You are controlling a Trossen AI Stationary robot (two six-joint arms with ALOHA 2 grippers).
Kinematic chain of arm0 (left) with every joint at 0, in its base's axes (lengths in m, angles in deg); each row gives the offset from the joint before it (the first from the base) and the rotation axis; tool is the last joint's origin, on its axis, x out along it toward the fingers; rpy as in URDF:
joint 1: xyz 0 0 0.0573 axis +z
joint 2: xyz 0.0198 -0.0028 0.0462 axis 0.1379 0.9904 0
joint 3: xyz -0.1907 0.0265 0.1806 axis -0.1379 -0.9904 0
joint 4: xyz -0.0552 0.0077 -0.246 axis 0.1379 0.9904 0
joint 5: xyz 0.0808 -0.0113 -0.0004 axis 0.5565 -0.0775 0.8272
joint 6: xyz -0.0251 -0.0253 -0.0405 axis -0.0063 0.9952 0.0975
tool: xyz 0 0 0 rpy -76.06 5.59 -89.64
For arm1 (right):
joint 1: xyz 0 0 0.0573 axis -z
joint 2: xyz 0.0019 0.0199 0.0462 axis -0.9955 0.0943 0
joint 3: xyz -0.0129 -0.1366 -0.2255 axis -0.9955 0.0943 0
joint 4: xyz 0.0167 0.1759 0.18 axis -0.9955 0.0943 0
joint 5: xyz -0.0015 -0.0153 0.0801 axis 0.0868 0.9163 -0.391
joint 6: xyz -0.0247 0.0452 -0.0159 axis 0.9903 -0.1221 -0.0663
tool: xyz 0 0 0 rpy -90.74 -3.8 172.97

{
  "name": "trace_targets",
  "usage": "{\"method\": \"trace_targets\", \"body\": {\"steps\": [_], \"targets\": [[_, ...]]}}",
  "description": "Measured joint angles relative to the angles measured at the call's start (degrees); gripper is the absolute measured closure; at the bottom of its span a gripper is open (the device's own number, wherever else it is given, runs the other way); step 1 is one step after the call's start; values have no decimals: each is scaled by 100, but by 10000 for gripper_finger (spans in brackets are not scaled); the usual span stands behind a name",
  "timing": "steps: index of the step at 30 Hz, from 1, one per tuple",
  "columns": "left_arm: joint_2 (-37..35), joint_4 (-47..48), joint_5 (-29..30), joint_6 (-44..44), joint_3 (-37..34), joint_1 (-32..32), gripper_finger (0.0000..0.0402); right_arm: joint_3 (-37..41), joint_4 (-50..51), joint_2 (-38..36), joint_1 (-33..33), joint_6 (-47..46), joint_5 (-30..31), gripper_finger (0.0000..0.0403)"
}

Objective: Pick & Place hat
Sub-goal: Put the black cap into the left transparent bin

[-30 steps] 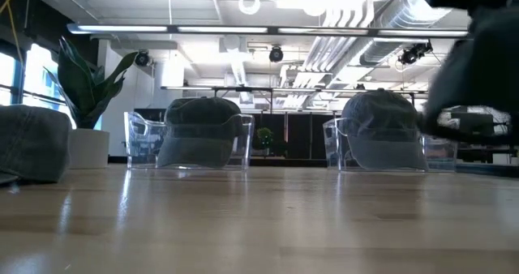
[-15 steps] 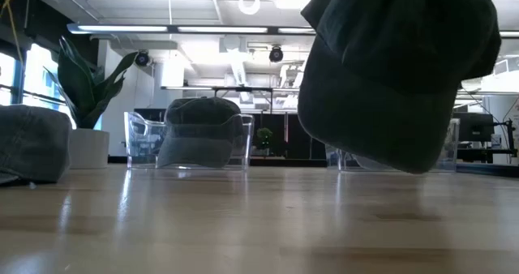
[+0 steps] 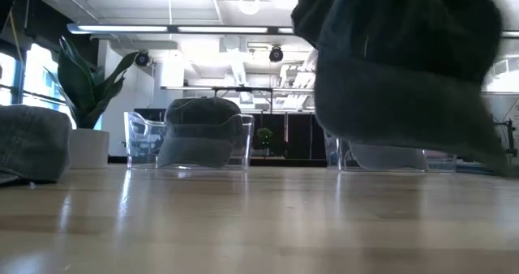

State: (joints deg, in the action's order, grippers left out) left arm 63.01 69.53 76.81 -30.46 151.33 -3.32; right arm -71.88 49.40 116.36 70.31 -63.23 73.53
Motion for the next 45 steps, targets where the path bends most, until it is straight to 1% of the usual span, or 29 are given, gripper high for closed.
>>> {"method": "trace_targets", "body": {"steps": [3, 5, 9, 13, 16, 20, 23, 24, 28, 31, 33, 35, 37, 39, 40, 42, 44, 45], "targets": [[-15, -47, -698, 253, 7, -2, 139, 0, -47, 4, 0, 2, -90, 361], [-17, -53, -1028, 301, 9, 0, 155, 0, -39, 4, 0, 11, -194, 356], [-17, -180, -1678, 304, 9, 11, 196, 0, -116, 4, -2, 236, -478, 366], [-17, -541, -2136, 303, 9, 7, 243, 0, -254, 4, -2, 510, -872, 374], [-17, -772, -2297, 307, 9, 7, 282, -2, -379, 2, -35, 706, -1150, 363], [-17, -757, -2279, 307, 9, 0, 341, -2, -547, 2, -221, 908, -1161, 327], [-17, -758, -2256, 308, 9, -1, 389, -2, -542, 2, -366, 999, -1056, 289], [-18, -757, -2247, 327, 9, -2, 395, 16, -545, 2, -403, 1055, -1028, 274], [-136, -720, -2236, 407, 10, -2, 388, 258, -491, -2, -562, 1542, -924, 208], [-133, -616, -2310, 613, 9, -2, 398, 509, -402, 0, -685, 2005, -552, 161], [-125, -553, -2358, 725, 2, -2, 399, 680, -403, -1, -739, 2149, -159, 139], [-129, -411, -2351, 803, 11, -2, 397, 826, -392, 0, -765, 2129, 295, 126], [-215, 50, -2263, 819, 5, -2, 399, 966, -422, 0, -703, 1954, 754, 121], [-385, 491, -2064, 823, -7, -2, 401, 1066, -406, 0, -517, 1660, 1063, 120], [-452, 669, -1914, 837, 22, -4, 400, 1104, -372, 0, -377, 1456, 1158, 120], [-650, 1409, -1603, 988, 19, -2, 401, 1150, -325, 78, -29, 1104, 1247, 119], [-704, 2003, -1280, 1334, 11, -1, 401, 1179, -345, 205, 330, 908, 1227, 119], [-704, 2331, -1002, 1551, 13, 19, 401, 1185, -362, 310, 534, 832, 1171, 119]]}}
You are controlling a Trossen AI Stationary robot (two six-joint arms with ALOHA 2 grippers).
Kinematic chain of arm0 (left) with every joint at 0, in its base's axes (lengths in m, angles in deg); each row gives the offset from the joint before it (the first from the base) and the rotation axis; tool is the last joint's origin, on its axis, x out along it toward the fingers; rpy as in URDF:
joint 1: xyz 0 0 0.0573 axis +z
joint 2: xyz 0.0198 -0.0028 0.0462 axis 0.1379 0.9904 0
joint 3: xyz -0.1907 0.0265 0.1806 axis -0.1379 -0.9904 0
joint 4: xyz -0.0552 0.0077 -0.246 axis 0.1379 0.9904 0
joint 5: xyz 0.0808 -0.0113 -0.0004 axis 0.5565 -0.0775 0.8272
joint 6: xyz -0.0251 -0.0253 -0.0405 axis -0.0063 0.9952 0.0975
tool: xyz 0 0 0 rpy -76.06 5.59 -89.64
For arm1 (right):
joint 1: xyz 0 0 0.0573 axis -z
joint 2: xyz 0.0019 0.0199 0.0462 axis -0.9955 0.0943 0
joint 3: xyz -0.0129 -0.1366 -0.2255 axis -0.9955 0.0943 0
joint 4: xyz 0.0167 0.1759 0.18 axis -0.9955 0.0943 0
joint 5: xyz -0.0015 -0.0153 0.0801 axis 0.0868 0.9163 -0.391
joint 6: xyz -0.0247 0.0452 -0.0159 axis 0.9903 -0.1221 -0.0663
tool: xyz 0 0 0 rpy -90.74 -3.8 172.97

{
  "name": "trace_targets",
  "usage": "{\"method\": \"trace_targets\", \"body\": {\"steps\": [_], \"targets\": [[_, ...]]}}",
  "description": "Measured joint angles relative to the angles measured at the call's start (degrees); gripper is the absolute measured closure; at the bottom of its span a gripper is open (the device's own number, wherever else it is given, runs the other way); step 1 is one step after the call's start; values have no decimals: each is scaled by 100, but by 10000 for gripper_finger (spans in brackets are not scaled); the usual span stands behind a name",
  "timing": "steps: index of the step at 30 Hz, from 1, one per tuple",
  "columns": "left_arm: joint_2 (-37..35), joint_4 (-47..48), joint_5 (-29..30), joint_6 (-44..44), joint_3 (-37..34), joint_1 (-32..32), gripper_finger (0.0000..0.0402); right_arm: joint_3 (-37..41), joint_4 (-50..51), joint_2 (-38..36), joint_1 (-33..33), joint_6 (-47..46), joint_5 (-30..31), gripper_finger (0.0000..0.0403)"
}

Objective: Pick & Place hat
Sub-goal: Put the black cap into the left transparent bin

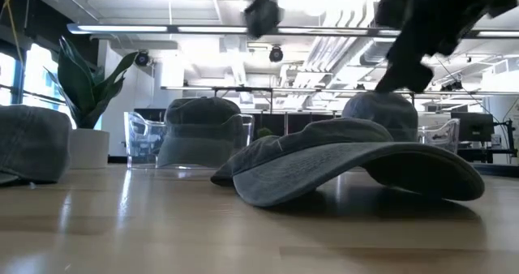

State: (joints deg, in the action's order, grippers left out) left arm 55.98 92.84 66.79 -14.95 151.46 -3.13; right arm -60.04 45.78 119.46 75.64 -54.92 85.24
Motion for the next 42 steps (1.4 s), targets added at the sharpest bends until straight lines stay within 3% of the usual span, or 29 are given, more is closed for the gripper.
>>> {"method": "trace_targets", "body": {"steps": [4, 7, 17, 22, 30, 38, 42], "targets": [[11, 1314, 1073, 616, -13, 79, 401, 3, -274, 626, 730, -208, -506, 119], [60, 1971, 1497, 1029, -9, 137, 401, 2, -651, 1185, 1134, -419, -1028, 119], [13, 2086, 1622, 1045, 0, 112, 401, -4, -1838, 2708, 1308, -911, -2059, 150], [17, 1902, 1343, 1037, -7, 76, 401, -3, -2206, 3000, 1114, -1090, -2850, 201], [-215, 1737, 1397, 1024, 0, 92, 401, -4, -2614, 2629, 602, -1390, -3478, 389], [-619, 1416, 1387, 415, -9, 49, 401, -22, -2720, 1100, -139, -1668, -2717, 396], [-636, 461, 1148, -227, -12, 6, 400, -24, -2700, 485, -304, -1578, -2435, 398]]}}
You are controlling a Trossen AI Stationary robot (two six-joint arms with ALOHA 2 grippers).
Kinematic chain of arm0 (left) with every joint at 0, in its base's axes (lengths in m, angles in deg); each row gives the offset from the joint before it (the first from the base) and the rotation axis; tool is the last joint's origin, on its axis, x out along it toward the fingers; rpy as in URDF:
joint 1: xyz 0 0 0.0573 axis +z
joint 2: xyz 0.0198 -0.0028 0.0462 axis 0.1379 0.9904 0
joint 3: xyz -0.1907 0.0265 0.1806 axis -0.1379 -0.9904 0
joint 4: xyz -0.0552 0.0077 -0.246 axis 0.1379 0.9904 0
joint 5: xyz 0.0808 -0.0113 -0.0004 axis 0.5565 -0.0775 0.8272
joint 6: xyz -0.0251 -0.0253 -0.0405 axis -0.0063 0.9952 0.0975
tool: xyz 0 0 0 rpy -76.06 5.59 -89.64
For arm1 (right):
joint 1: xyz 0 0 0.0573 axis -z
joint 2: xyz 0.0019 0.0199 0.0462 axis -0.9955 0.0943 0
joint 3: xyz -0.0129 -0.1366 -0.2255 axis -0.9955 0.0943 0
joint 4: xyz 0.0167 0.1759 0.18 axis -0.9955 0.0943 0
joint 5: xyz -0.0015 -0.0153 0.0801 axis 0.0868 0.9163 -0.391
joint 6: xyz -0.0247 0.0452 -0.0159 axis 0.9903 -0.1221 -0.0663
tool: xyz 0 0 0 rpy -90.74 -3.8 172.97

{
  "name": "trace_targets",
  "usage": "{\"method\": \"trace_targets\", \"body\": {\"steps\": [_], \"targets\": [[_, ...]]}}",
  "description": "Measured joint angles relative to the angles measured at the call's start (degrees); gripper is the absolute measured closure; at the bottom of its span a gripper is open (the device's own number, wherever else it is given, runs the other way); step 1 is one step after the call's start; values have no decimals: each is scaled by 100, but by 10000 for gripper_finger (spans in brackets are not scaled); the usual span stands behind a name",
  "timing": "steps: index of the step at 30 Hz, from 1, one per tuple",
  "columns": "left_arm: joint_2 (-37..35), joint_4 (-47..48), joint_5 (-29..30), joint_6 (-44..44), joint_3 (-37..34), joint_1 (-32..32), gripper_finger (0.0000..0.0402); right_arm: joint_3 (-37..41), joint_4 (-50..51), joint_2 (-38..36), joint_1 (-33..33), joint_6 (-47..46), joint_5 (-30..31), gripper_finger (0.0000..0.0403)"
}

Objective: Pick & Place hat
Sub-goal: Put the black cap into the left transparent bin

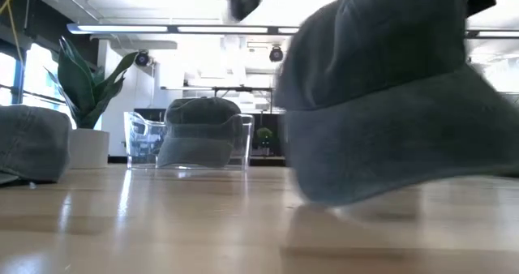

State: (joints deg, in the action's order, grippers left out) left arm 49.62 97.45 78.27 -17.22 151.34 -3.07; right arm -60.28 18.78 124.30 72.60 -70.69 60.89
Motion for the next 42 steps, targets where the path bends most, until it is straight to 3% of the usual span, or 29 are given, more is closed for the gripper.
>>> {"method": "trace_targets", "body": {"steps": [4, 8, 12, 16, 21, 26, 31, 36, 42], "targets": [[0, -1419, -599, -820, 10, 33, 372, 0, -10, -242, -79, 102, -3, 395], [282, -2344, -626, -1134, 25, 146, 296, 0, -120, -266, -148, 454, -208, 399], [402, -2561, -567, -1133, 21, 186, 199, 0, -150, -266, -172, 491, -210, 397], [703, -2479, -1003, -1047, -19, 271, 119, 0, -343, -268, -192, 641, -211, 400], [1126, -3033, -1337, -823, -1, 276, 78, 0, -742, -268, -196, 669, -220, 399], [1414, -3612, -2153, -195, 33, 274, 81, 0, -904, -284, -196, 536, -217, 399], [1415, -3833, -3255, 346, 20, 194, 113, 0, -847, -392, -205, 484, -244, 400], [1451, -3705, -4029, 673, -3, 21, 176, 0, -750, -575, -303, 203, -287, 399], [1294, -3785, -4074, 924, 3, -141, 293, 0, -655, -686, -655, -322, -477, 398]]}}
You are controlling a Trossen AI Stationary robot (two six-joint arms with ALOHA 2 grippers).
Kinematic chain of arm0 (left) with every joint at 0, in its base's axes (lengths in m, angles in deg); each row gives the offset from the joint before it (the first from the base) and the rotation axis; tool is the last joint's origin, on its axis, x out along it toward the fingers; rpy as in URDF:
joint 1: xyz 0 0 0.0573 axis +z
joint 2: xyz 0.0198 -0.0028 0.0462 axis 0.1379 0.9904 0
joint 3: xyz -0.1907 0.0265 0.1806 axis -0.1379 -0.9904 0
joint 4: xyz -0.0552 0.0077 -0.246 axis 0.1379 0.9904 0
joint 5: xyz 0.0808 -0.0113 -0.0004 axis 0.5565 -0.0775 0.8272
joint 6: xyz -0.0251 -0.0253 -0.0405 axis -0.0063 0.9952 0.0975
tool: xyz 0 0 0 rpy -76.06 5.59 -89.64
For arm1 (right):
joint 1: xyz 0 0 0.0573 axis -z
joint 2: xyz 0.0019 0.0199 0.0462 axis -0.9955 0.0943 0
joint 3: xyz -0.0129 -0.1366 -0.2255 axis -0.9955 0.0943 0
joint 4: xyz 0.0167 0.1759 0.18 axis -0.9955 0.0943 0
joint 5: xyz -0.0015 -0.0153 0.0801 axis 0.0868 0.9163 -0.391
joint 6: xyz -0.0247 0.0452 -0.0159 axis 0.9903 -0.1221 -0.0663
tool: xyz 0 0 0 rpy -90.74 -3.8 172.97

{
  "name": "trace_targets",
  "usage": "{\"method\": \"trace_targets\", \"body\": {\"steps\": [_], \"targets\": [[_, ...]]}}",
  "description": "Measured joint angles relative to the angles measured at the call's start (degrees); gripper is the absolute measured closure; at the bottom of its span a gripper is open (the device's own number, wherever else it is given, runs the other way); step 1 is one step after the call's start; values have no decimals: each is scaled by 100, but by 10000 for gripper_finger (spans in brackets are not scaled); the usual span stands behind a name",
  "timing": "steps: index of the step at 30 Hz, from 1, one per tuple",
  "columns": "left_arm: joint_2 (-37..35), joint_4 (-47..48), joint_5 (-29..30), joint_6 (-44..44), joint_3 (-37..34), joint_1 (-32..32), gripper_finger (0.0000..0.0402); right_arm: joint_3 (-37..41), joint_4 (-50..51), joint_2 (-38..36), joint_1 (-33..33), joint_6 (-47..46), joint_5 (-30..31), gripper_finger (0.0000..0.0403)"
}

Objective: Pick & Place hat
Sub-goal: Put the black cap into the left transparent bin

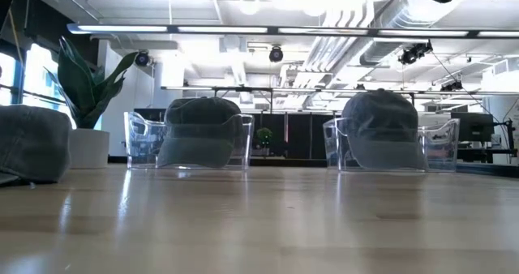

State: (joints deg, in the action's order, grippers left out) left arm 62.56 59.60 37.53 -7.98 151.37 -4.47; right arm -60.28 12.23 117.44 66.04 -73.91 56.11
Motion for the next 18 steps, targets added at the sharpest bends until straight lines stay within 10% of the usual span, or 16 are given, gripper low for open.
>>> {"method": "trace_targets", "body": {"steps": [5, 18], "targets": [[-24, -187, 166, -58, -3, -3, 391, 0, -46, 9, -257, 10, 9, 400], [-183, -309, 202, 442, 4, -3, 397, -2, -177, 87, -374, 828, 1040, 284]]}}
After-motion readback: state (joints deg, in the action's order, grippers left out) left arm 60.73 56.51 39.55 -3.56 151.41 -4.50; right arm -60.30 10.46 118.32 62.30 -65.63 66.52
